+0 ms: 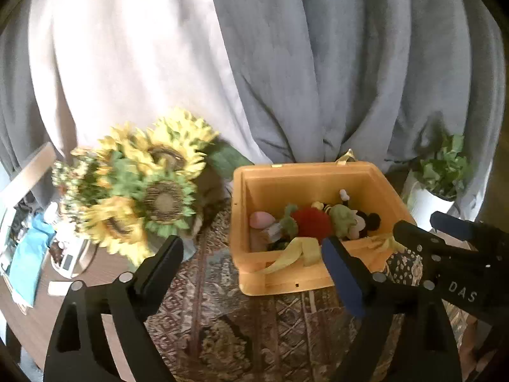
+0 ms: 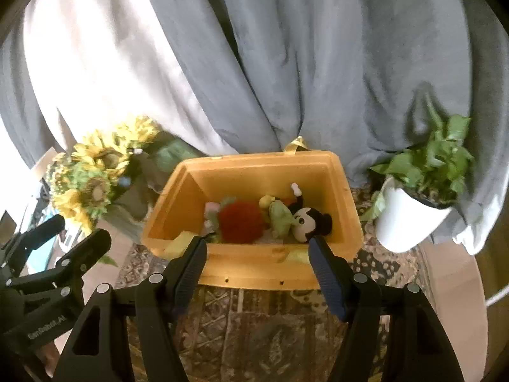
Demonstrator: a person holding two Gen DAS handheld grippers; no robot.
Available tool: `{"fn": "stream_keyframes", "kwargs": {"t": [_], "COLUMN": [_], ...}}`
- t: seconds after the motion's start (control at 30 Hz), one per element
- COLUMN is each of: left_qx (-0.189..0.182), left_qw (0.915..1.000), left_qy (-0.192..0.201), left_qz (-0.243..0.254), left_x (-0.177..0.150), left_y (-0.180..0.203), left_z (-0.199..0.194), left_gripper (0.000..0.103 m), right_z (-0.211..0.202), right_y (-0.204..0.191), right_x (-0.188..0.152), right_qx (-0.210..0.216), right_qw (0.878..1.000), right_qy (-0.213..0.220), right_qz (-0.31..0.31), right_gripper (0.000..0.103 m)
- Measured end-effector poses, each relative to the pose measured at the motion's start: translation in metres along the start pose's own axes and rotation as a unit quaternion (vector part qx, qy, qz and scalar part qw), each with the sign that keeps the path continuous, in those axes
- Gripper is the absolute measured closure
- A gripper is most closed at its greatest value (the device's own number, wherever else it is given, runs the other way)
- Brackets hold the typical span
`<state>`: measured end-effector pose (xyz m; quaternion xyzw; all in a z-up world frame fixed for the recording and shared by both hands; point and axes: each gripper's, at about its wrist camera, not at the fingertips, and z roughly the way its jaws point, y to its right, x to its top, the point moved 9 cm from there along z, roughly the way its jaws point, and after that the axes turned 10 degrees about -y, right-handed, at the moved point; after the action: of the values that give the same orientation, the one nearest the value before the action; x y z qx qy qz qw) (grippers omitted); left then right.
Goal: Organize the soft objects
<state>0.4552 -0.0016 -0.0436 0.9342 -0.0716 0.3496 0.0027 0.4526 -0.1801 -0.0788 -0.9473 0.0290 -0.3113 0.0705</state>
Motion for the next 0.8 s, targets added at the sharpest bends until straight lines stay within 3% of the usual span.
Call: {"fn": "stream_keyframes", "kwargs": {"t": [0.17,0.3,0.47,0.8], "left_qx": [0.008,-0.001,-0.008,0.000], "left_qw": [0.9993,0.9981,0.9964,0.9921], "left_qy": [0.036,0.057,0.080,0.124], "left_qz": [0.011,0.024,0.026,0.018], "left_x": [-0.018,-0.034,-0.052,-0.086], "left_y": [-0.016,-0.020,-0.022,-0.015], "left_z": [-0.031,-0.051,-0.079,-0.136], "left_gripper": [0.006,0.002,0.000,0.000], "right_z": [-0.035,-0.060,-0.094,-0.148], "right_y": [-0.018,-0.029,-0.045,-0.051], "right_x": [-0.027,-0.046,-0.067,-0.106], "right_qx": [-0.032,-0.046,-0.056,-0.063], "right_qw": [0.998,0.996,0.992,0.988], "right_qy": [0.045,0.074,0.112,0.144], "right_qz": [0.011,0.014,0.006,0.001], "right_gripper": [0.030,0.029,0.020,0.020]}}
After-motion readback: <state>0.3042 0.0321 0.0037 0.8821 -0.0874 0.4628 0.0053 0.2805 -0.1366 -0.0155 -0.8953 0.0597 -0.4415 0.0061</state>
